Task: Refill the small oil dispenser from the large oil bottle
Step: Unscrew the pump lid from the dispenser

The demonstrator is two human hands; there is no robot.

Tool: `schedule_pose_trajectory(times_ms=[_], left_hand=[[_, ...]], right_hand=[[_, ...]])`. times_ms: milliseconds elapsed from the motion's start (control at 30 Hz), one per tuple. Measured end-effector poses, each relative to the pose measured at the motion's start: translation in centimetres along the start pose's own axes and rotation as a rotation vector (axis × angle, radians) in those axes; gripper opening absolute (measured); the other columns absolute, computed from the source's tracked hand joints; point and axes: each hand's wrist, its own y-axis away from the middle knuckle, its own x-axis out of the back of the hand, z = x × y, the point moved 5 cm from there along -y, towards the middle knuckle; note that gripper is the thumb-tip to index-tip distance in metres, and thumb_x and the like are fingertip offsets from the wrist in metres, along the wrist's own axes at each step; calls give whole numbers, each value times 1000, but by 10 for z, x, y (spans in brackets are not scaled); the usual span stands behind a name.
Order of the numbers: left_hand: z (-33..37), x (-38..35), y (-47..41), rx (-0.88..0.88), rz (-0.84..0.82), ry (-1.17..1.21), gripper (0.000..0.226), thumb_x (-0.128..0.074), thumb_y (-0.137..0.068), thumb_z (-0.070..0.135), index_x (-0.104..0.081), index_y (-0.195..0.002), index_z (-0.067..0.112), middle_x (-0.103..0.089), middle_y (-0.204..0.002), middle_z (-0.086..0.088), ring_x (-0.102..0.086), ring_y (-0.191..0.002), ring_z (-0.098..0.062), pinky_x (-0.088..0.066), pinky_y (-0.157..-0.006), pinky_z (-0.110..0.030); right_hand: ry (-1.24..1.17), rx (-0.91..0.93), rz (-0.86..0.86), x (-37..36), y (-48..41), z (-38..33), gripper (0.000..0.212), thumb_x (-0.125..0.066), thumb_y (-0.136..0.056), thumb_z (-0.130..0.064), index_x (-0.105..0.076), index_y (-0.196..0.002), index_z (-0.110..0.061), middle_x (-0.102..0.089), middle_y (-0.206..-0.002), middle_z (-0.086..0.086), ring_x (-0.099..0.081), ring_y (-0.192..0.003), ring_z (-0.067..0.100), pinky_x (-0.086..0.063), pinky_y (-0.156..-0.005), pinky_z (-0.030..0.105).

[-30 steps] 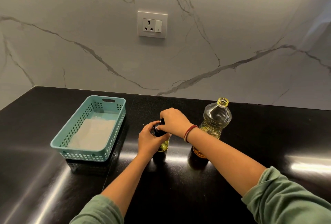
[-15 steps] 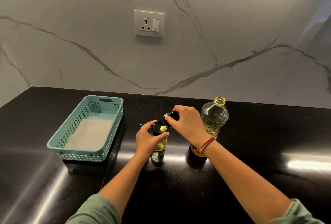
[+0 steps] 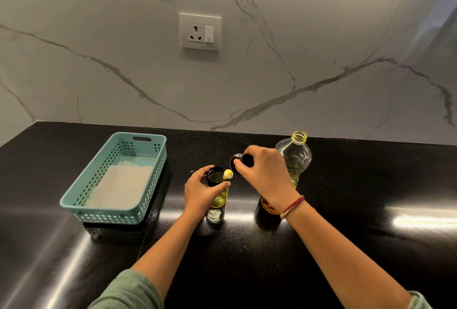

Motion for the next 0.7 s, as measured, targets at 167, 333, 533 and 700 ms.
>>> schedule_pose_trajectory(times_ms=[167, 333, 533, 700], left_hand=[[2, 0, 0, 11, -2, 26, 60, -91, -59, 32, -65, -112, 29, -69, -109, 7, -62, -104, -7, -52, -94, -32], [4, 1, 2, 7, -12, 18, 62, -90, -60, 32, -65, -116, 26, -68, -111, 6, -62, -105, -7, -51, -94, -29], [6, 1, 3, 0, -14, 28, 58, -90, -61, 28, -65, -114, 26, -70, -108, 6, -62, -102, -5, -51, -92, -27], [9, 1, 3, -8, -29, 30, 58, -90, -62, 23, -65, -114, 23, -68, -109, 4, -60, -100, -5, -48, -87, -20]], right_hand=[[-66, 17, 98, 14, 2, -1, 18, -69, -84, -28, -68, -88, -11, -67, -72, 1, -53, -60, 6, -34, -54, 7], [-105, 45, 40, 7, 11, -2, 18, -68, -85, -28, -67, -96, -14, -69, -80, 0, -60, -68, 9, -41, -59, 12], [-82, 5, -92, -6, 45, 16, 19, -67, -85, -21, -65, -103, -17, -67, -91, 0, -60, -80, 10, -47, -70, 18], [-79, -86, -90, -4, 68, 32, 15, -70, -83, -18, -63, -96, -17, -66, -87, -2, -55, -76, 7, -39, -64, 9]])
